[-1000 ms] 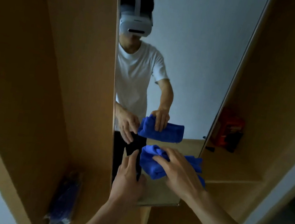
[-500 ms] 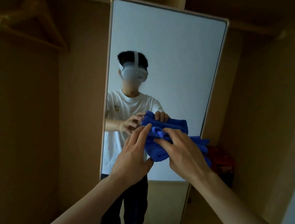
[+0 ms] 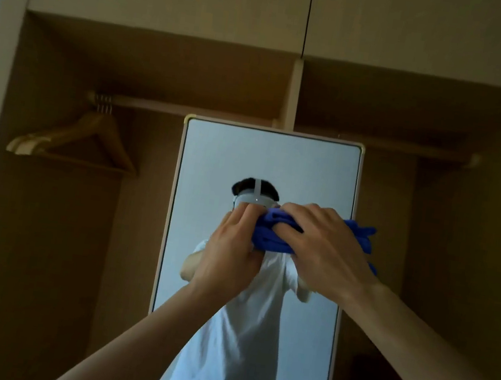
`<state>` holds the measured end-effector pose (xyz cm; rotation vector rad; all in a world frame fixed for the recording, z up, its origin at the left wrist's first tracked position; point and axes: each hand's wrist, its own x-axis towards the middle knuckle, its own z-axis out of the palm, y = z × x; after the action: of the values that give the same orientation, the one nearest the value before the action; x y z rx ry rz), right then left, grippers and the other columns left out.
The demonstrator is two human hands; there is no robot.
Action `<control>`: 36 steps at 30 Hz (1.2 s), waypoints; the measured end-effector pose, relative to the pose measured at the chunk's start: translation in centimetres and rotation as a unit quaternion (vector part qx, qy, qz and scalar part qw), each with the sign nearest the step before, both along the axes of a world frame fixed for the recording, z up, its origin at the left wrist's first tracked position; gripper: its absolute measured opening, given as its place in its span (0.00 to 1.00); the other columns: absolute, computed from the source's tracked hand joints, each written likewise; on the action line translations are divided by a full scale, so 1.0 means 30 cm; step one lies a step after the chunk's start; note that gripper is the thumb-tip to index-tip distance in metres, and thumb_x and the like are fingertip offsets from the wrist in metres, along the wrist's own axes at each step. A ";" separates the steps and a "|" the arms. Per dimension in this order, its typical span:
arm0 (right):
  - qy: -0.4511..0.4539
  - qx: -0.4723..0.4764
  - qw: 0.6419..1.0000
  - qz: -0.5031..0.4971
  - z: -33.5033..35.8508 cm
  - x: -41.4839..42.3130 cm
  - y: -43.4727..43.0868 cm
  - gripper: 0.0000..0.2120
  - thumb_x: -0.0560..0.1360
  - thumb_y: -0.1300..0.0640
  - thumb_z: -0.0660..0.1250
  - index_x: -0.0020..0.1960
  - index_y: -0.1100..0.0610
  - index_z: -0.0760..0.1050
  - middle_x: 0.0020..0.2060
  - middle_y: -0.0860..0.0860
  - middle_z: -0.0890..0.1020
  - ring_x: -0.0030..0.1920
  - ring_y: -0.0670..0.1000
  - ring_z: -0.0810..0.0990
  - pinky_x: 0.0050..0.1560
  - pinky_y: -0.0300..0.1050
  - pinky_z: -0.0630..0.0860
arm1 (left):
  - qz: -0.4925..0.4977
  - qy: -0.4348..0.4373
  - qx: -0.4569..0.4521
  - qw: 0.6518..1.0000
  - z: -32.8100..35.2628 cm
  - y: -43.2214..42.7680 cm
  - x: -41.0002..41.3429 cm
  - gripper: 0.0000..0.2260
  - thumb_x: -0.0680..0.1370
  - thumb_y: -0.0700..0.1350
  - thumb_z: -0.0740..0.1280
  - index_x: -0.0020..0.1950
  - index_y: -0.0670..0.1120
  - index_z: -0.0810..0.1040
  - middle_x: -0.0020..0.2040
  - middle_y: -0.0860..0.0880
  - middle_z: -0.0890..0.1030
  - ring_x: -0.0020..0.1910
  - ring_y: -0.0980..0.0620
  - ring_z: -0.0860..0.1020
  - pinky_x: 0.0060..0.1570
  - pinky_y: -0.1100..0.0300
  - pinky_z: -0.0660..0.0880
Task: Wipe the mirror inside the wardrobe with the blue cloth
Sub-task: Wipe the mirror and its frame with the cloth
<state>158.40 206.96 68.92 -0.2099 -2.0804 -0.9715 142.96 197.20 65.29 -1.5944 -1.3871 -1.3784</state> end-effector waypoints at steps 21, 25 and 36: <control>0.107 0.066 0.992 -0.024 0.396 -0.110 0.148 0.19 0.70 0.58 0.65 0.60 0.48 0.77 0.62 0.53 0.78 0.61 0.58 0.74 0.59 0.58 0.69 | 0.167 0.138 0.062 0.974 0.469 0.160 -0.076 0.23 0.74 0.42 0.73 0.68 0.46 0.73 0.62 0.48 0.78 0.64 0.46 0.72 0.60 0.51 0.75; 0.119 0.043 0.992 -0.017 0.388 -0.119 0.124 0.18 0.69 0.57 0.65 0.59 0.47 0.77 0.57 0.52 0.79 0.57 0.58 0.75 0.56 0.57 0.70 | 0.149 0.124 0.075 0.978 0.460 0.152 -0.083 0.19 0.74 0.41 0.72 0.64 0.47 0.75 0.58 0.49 0.79 0.59 0.47 0.74 0.52 0.58 0.70; 0.119 0.022 0.993 -0.007 0.218 -0.138 0.127 0.22 0.71 0.56 0.70 0.65 0.49 0.75 0.60 0.53 0.78 0.59 0.59 0.74 0.58 0.57 0.68 | 0.133 0.117 0.061 0.982 0.284 0.138 -0.092 0.22 0.72 0.38 0.72 0.66 0.46 0.76 0.59 0.50 0.80 0.62 0.48 0.74 0.54 0.62 0.69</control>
<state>154.27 210.77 75.47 -0.3043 -1.8403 -0.9509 140.22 201.32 73.82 -1.3840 -1.2945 -1.0611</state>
